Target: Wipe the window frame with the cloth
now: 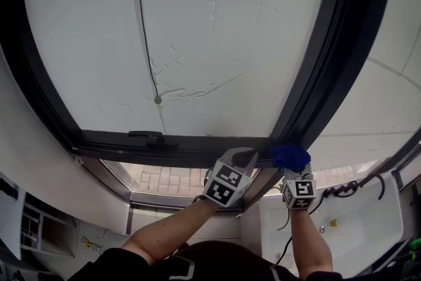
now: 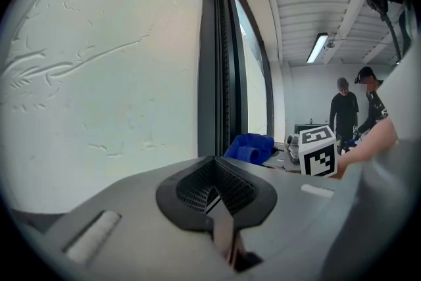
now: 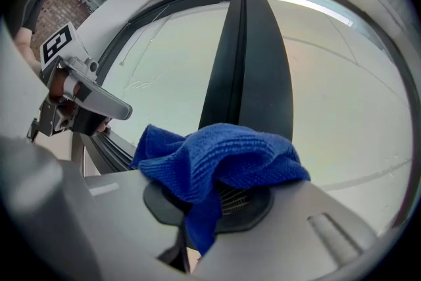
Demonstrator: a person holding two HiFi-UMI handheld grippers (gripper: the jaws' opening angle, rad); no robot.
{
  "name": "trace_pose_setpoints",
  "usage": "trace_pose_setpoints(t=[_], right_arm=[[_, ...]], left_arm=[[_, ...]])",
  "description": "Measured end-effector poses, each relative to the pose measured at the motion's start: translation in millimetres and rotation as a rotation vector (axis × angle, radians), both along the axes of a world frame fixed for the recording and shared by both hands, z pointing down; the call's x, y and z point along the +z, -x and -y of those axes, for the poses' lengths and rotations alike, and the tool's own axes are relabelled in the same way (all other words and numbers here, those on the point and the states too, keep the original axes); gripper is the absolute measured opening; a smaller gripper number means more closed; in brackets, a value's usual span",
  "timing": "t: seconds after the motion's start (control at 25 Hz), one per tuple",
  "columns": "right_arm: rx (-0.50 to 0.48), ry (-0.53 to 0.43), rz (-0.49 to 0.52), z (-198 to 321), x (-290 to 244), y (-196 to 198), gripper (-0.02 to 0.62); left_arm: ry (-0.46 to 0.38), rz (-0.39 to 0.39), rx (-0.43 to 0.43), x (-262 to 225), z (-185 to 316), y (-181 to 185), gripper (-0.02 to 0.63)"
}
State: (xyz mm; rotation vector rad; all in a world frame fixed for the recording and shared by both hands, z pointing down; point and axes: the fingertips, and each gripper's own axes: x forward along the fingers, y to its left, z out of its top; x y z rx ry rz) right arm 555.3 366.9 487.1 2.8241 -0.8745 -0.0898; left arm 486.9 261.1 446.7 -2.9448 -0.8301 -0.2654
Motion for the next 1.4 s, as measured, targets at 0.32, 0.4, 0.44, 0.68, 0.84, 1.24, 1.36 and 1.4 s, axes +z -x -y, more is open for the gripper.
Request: trace_pose_setpoints(t=[0.32,0.4,0.44,0.68,0.84,1.24,1.36,1.4], right_arm=[[-0.002,0.010,0.120,5.2,34.9,3.0,0.052],[-0.005,0.008,0.136,4.8,39.4,1.6,0.052],[-0.005,0.015,0.142,4.0,42.1,0.3,0.052],[0.022,0.027,0.180,0.3,61.5,-3.3,0.052],[0.028,0.029,0.208,-1.8,60.3,-4.1,0.054],[0.029,0.047,0.236,0.5,65.7,-2.4,0.052],[0.038,0.010,0.268,2.1,62.3,3.3,0.052],[0.043,0.003,0.270,2.0,59.7,6.8,0.052]], left_arm=[[-0.018,0.034,0.005,19.8,0.0,4.1,-0.008],[-0.020,0.038,0.004,25.1,1.1,3.7,-0.008],[-0.018,0.039,0.001,27.8,2.0,3.0,-0.008],[-0.021,0.045,-0.029,42.7,14.3,-1.4,-0.008],[-0.029,0.050,-0.027,48.0,11.6,-4.0,-0.008],[-0.020,0.065,-0.014,55.4,3.5,-5.7,-0.008],[-0.010,0.075,-0.017,55.4,5.8,-2.8,-0.008],[-0.003,0.074,-0.011,53.5,4.2,-1.5,-0.008]])
